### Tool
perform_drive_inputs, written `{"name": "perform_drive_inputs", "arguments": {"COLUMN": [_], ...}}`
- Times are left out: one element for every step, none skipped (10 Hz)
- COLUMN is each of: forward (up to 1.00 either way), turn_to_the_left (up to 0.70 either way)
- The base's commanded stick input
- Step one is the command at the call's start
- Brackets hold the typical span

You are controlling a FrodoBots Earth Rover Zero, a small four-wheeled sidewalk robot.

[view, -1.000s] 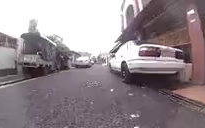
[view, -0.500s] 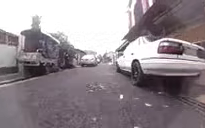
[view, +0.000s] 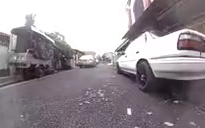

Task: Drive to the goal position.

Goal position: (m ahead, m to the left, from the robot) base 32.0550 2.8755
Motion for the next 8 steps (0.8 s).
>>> {"name": "perform_drive_inputs", "arguments": {"forward": [1.0,1.0,1.0,1.0,1.0,1.0,1.0,1.0], "turn_to_the_left": [0.0,0.0,0.0,0.0,0.0,0.0,0.0,0.0]}}
